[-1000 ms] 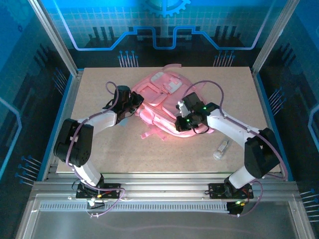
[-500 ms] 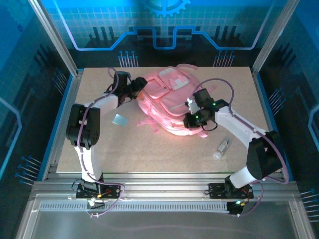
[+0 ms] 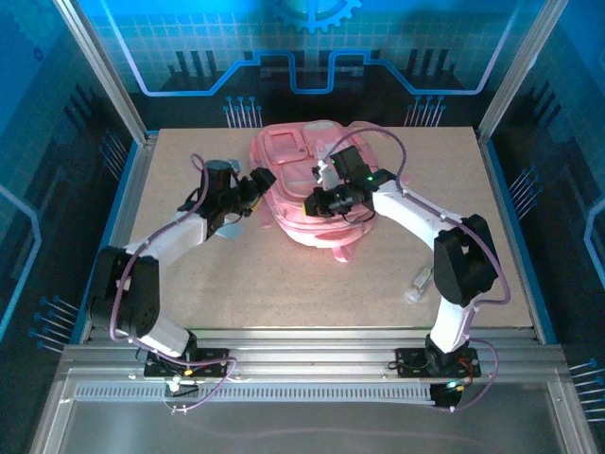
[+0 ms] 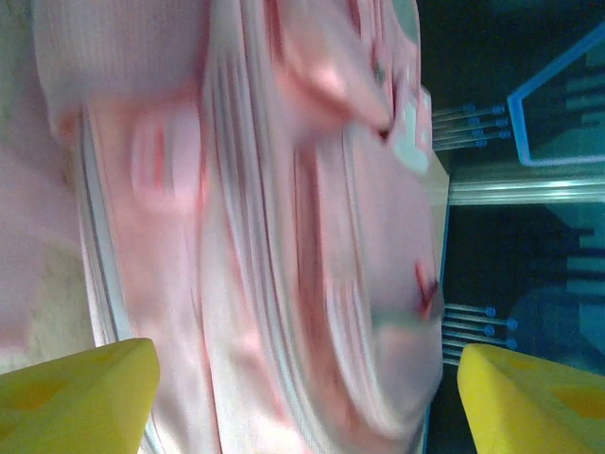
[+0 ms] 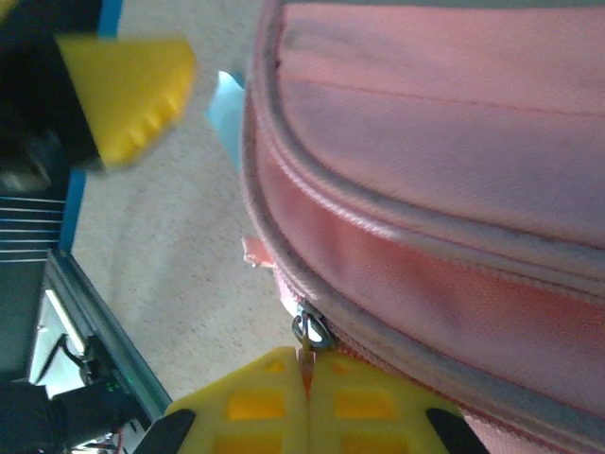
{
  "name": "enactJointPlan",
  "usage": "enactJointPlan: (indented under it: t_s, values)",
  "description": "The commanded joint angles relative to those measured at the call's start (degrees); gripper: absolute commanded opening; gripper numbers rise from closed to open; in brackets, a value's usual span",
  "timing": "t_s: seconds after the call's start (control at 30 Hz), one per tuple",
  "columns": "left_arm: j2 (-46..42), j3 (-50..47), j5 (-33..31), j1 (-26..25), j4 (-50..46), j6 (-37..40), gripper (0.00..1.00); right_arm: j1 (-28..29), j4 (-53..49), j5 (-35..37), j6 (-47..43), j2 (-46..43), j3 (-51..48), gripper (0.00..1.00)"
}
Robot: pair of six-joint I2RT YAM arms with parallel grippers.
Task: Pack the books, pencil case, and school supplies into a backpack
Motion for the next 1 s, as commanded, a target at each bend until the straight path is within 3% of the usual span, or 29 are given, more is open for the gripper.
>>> enactJointPlan:
  t_s: [0.0,0.17,0.23,0.3,0.37,0.43,0.63,0.87,0.97]
  values:
    - [-1.3,-2.5,-3.0,-3.3,2.6,-3.8,0.82,2.1,4.0,-4.4,0.7,0.9,4.4,0.0]
    - [2.7,0.8,-6.8,-6.2,1.7,-2.0,0.79,5.0,6.2,-7.9,2.6,-0.7,1.8,0.0]
    - [5.1,1.9,-7.8,-6.6,1.9,-1.5,0.71,6.1,7.4,-9.2,3.3,-1.8,0.0,0.0]
    - [7.3,2.7,-7.5,-6.6,3.4,-1.4,0.5,7.1,6.7,-9.4,2.5,-3.2,-1.6,0.0]
    - [8.6,2.8,-7.4,-6.6,4.9,-1.1,0.16,7.5,2.8,-8.8,-0.4,-4.5,-2.9,0.0]
    - [8.4,3.3,-7.7,-6.6,4.7,0.2,0.0,7.2,-2.7,-6.5,-4.1,-5.8,-4.5,0.0]
    - [4.9,5.3,-8.7,-5.8,-0.6,6.6,0.0,3.1,-18.5,6.4,-15.0,-7.7,-9.9,0.0]
    - [2.0,6.9,-6.1,-2.8,-6.0,11.8,0.0,-5.3,-23.2,21.0,-16.0,-10.3,-12.9,0.0]
    - [1.8,7.8,-3.6,-1.3,-7.7,13.9,0.0,-6.7,-25.2,34.0,-16.1,-9.9,-10.6,0.0]
